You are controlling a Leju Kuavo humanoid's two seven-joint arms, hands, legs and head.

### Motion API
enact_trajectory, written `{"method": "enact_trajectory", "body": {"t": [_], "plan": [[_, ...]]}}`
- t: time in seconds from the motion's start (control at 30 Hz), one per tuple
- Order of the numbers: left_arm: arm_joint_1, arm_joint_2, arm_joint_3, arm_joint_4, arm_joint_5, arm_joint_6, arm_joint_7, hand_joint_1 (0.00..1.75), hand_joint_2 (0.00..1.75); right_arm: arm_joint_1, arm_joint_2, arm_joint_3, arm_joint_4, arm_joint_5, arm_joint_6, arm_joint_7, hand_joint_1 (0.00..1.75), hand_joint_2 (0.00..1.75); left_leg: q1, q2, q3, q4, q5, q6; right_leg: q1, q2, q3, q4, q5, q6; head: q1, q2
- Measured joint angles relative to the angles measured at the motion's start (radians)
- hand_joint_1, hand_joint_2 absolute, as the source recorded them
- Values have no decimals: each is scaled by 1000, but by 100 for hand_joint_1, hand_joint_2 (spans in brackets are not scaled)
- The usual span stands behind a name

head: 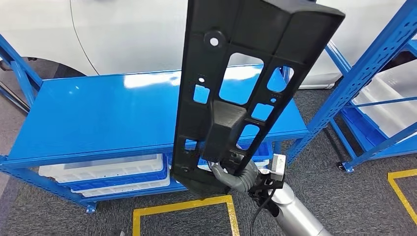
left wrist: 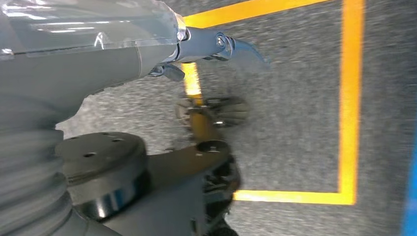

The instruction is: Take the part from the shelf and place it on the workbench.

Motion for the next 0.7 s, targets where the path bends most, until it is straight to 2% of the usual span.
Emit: {"method": "enact_trajectory", "body": {"t": [0.03,0.07,0.1,0.13,0.2,0.23,0.27,0.3,0.33,0.37,0.4,0.43,0.47,0.5,0.53,0.57,0.6,0.63,0.67,0.7], "plan": [[3,-2,0,0,-1,0,3,0,175,5,-2,-9,-2,0,-2,2,175,175,0,0,-12,5,6,-3,-2,-1,46,-63,27,0,0,0],[6,-4,-1,0,-2,0,5,0,175,8,-3,-17,-5,1,-2,5,175,175,0,0,-23,9,13,-8,-1,-1,91,-134,42,-2,0,0],[7,-6,-1,0,-2,0,7,0,175,9,-4,-23,-7,1,-2,7,175,175,0,0,-29,12,19,-13,1,-1,125,-187,55,-5,0,0],[8,-8,-1,0,-2,0,8,0,175,10,-4,-29,-10,2,-1,10,175,175,0,0,-32,13,26,-19,4,-1,145,-222,58,-10,0,0],[10,-13,-1,0,-2,0,11,0,175,12,-4,-37,-12,2,1,15,175,175,1,-1,-30,7,41,-32,12,1,143,-229,67,-23,0,0],[11,-14,-1,0,-2,0,12,0,175,11,-4,-39,-12,2,3,19,175,175,2,-1,-32,5,46,-38,10,0,137,-232,75,-30,0,0],[12,-16,-1,0,-1,0,13,0,175,10,-4,-40,-12,2,6,22,175,175,3,-2,-38,11,34,-43,8,-2,128,-234,87,-39,0,0],[13,-17,-1,0,0,0,13,0,175,10,-3,-41,-13,2,9,25,175,175,3,-3,-49,33,3,-47,6,-4,117,-237,100,-46,0,0],[14,-18,-1,0,2,0,13,0,175,9,-3,-41,-14,2,13,28,175,175,4,-3,-64,77,-47,-51,4,-5,103,-239,113,-52,0,0],[15,-20,-1,0,5,0,13,0,175,7,-2,-42,-15,2,15,31,175,175,4,-3,-80,138,-104,-54,5,-6,89,-239,125,-56,0,0],[15,-22,-1,0,8,1,12,0,175,6,-1,-43,-15,2,17,35,175,175,4,-3,-92,207,-150,-56,7,-6,74,-238,137,-58,0,0],[14,-23,-1,0,10,1,11,0,175,4,-1,-44,-16,2,18,39,175,175,4,-3,-97,267,-172,-57,9,-6,58,-237,149,-59,0,0],[14,-24,-1,0,12,1,9,0,175,2,0,-44,-16,2,18,44,175,175,4,-3,-90,301,-170,-56,12,-6,42,-235,160,-59,0,0],[13,-25,-1,0,13,1,8,0,175,0,1,-45,-16,2,18,48,175,175,3,-3,-65,300,-149,-53,15,-6,26,-234,171,-59,0,0],[12,-26,-1,0,14,1,6,0,175,-2,2,-47,-17,1,18,52,175,175,2,-3,-23,264,-125,-46,18,-6,12,-233,183,-58,0,0],[10,-26,-1,0,16,2,5,0,175,-4,3,-49,-19,0,19,55,175,175,-2,-4,36,197,-113,-37,21,-6,0,-232,193,-57,0,0],[7,-27,-1,0,19,3,4,0,175,-6,4,-51,-22,-1,20,58,175,175,-5,-4,98,114,-118,-28,23,-6,-9,-231,202,-54,0,0],[4,-27,0,0,23,3,3,0,175,-9,5,-54,-24,-2,22,60,175,175,-9,-4,145,47,-129,-22,24,-6,-14,-232,212,-50,0,0],[2,-29,0,0,26,4,3,0,175,-13,6,-56,-26,-3,25,62,175,175,-14,-4,174,0,-140,-18,21,-7,-17,-234,222,-45,0,0],[0,-30,1,0,29,4,2,0,175,-17,8,-57,-27,-4,27,63,175,175,-17,-3,182,-24,-142,-15,19,-8,-18,-238,233,-39,0,0]]}}
